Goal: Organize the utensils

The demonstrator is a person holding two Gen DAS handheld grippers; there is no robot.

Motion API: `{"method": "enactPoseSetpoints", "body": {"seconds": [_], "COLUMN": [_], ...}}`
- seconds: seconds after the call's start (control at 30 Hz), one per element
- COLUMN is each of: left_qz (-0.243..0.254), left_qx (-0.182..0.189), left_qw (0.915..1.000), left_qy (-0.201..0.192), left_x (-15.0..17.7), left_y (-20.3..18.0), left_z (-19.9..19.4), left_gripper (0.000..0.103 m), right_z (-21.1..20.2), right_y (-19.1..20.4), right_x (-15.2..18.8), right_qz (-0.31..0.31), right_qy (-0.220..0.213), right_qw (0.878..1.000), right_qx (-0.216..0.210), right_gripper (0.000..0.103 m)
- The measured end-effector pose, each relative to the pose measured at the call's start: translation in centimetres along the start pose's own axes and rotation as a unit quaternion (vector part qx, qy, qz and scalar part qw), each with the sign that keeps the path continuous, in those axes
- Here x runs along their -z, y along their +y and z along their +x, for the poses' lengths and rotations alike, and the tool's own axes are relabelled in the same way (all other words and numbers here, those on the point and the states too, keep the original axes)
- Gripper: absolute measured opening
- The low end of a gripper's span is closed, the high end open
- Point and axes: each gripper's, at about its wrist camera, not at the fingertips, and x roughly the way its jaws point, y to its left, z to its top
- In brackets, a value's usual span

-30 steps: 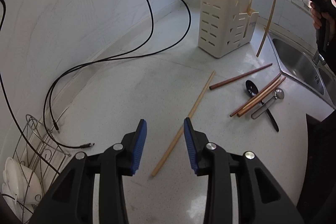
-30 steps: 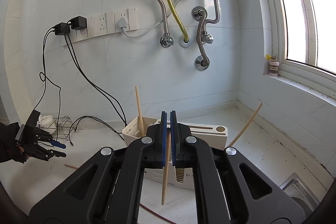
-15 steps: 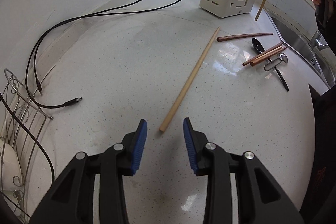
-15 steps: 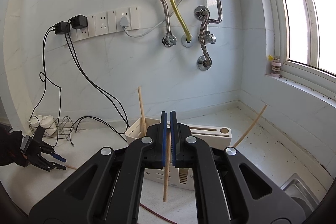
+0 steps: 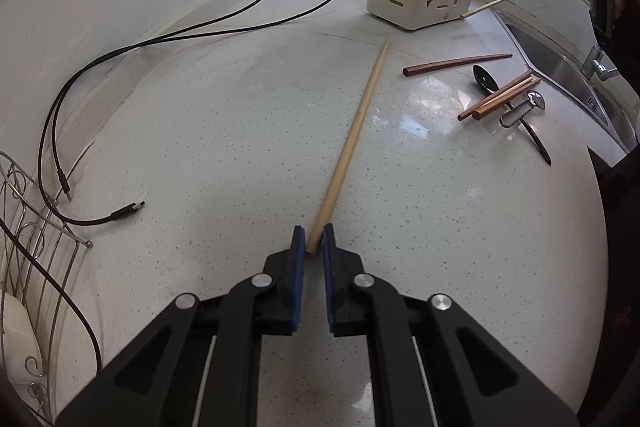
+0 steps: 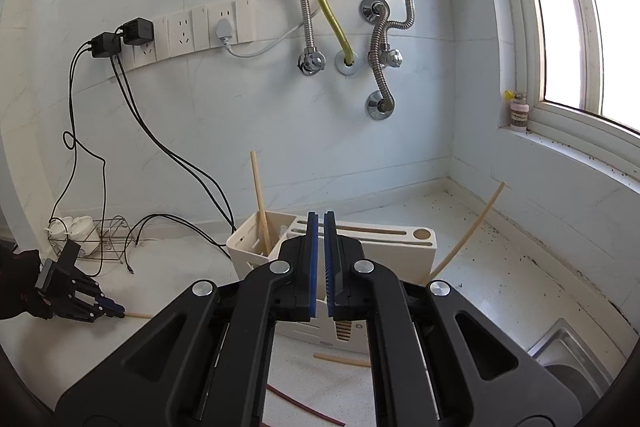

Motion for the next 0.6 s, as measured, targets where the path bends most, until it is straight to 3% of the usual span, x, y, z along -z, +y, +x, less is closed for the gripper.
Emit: {"method": "enactPoseSetpoints", "body": {"seconds": [0.13,0.4,0.47,0.6], "left_qz": [-0.002,-0.005,-0.004,-0.011], "left_qx": [-0.005,0.001,0.002,0.007], "left_qw": [1.0,0.9999,0.9997,0.9988], "left_qy": [-0.001,-0.014,-0.024,-0.048], "left_x": [0.0,-0.2,-0.5,-1.3], "left_y": [-0.3,-1.7,-2.2,-3.2], "left_z": [0.0,-0.3,-0.7,-1.7], "left_gripper": [0.006,0.006,0.006,0.006], "right_z": [0.2,-0.3,-0.3,-0.3], "right_y": [-2.3,-6.3,-7.0,-7.6], "right_x": [1.7,4.8,5.5,6.9], "right_qz": [0.039,0.076,0.085,0.089], "right_qy": [0.033,0.06,0.066,0.076], "right_qw": [0.999,0.993,0.992,0.99], "right_qx": [0.015,0.064,0.069,0.074], "right_gripper": [0.003,0.004,0.029,0.03]}}
